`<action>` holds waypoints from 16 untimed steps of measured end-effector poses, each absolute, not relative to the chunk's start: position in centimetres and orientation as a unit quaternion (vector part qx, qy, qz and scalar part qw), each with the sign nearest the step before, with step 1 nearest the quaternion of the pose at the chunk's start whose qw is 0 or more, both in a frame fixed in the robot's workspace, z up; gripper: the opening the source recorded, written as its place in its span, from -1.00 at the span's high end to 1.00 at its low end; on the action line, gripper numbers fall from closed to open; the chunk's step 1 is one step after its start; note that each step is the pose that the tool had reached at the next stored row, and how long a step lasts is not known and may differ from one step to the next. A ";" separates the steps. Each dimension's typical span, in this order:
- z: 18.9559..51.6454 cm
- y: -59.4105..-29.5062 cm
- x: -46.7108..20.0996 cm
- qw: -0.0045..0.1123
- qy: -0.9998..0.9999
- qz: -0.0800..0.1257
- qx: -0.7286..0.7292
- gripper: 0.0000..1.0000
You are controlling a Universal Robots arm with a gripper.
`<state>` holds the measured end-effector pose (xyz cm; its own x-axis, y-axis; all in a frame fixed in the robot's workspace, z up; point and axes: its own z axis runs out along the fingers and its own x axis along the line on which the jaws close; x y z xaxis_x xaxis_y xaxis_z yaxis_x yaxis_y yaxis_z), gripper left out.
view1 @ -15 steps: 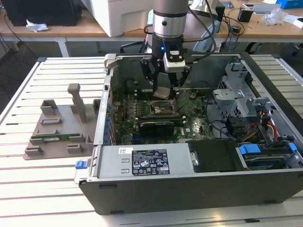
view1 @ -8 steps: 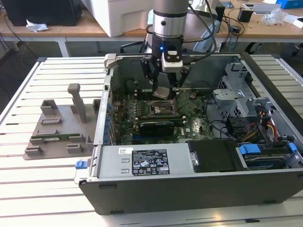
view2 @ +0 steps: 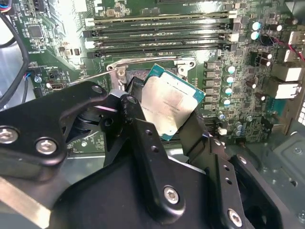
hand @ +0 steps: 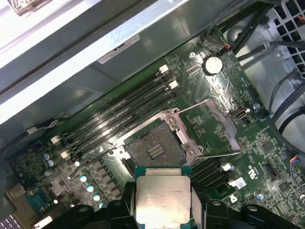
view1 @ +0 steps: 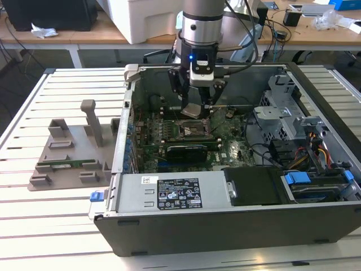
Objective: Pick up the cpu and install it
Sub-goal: 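Place the cpu into insertion slot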
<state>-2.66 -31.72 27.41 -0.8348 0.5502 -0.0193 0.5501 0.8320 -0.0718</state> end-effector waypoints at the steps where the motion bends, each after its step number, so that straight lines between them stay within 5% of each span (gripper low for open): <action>1: 27.4 -31.7 -2.7 0.001 -0.956 0.037 -0.291 -0.09; 16: 27.4 -31.7 -2.7 0.003 -0.938 0.037 -0.346 -0.09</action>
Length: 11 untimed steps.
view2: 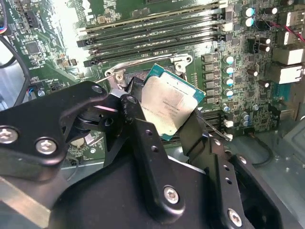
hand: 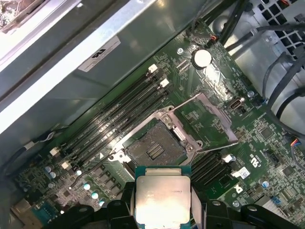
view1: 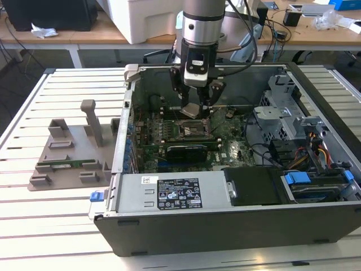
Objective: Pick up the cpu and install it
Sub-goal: 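Place the cpu into insertion slot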
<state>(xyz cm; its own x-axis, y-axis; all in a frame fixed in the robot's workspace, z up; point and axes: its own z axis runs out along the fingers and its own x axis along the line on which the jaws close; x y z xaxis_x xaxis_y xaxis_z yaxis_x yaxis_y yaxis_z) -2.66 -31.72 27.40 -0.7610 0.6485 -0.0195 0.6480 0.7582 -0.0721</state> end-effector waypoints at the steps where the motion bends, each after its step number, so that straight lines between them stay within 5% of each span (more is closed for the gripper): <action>1: 27.4 -31.7 -2.7 0.004 -0.936 0.037 -0.350 -0.09; 11: 27.4 -31.7 -2.6 0.005 -0.918 0.037 -0.394 -0.09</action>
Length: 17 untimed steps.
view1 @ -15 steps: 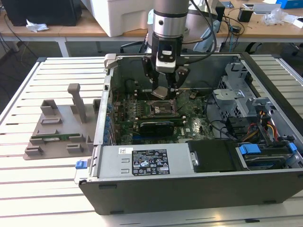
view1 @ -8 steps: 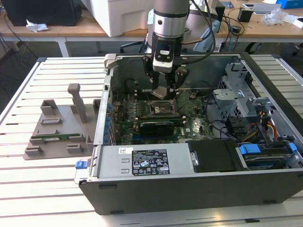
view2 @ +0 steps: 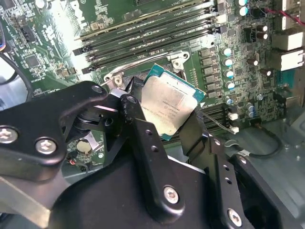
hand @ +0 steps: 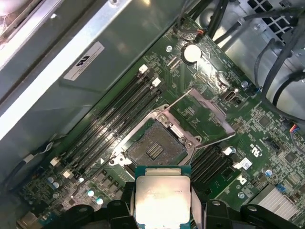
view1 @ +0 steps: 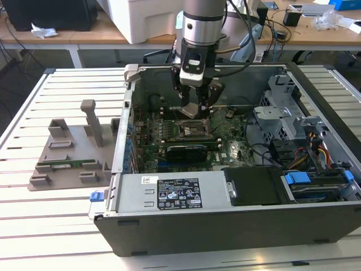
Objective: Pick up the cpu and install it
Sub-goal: 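Place the cpu into insertion slot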
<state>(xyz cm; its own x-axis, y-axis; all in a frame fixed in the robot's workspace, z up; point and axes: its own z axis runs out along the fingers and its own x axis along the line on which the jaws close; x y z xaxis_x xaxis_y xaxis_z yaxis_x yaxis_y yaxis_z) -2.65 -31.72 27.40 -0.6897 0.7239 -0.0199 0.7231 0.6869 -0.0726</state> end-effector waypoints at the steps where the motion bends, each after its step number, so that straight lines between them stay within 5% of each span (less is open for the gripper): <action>1: 27.4 -31.7 -2.6 0.005 -0.916 0.038 -0.400 -0.09; 17: 27.4 -31.7 -2.6 0.008 -0.883 0.038 -0.468 -0.09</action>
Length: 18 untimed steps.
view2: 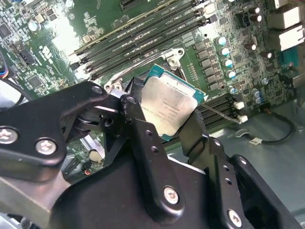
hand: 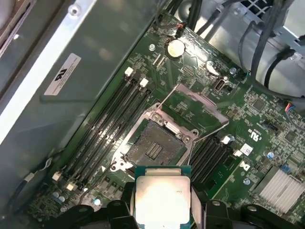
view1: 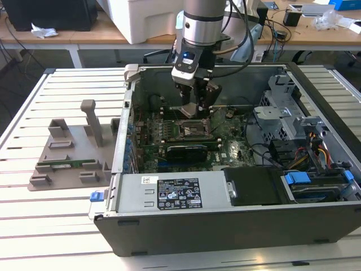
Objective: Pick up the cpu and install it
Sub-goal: 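Place the cpu into insertion slot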
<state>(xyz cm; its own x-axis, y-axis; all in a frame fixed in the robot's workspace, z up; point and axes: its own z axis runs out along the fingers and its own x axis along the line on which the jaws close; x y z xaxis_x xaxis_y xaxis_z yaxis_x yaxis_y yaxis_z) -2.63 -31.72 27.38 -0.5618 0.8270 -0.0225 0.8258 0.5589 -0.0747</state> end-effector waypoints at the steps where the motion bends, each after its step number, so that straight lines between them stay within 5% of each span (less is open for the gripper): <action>1: 27.4 -31.7 -2.6 0.008 -0.878 0.038 -0.477 -0.09; 18: 27.4 -31.7 -2.6 0.011 -0.821 0.038 -0.569 -0.09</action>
<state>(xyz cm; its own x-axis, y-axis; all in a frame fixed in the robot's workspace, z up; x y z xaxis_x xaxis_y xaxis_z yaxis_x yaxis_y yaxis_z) -2.62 -31.72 27.39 -0.3521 0.9356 -0.0250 0.9339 0.3494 -0.0761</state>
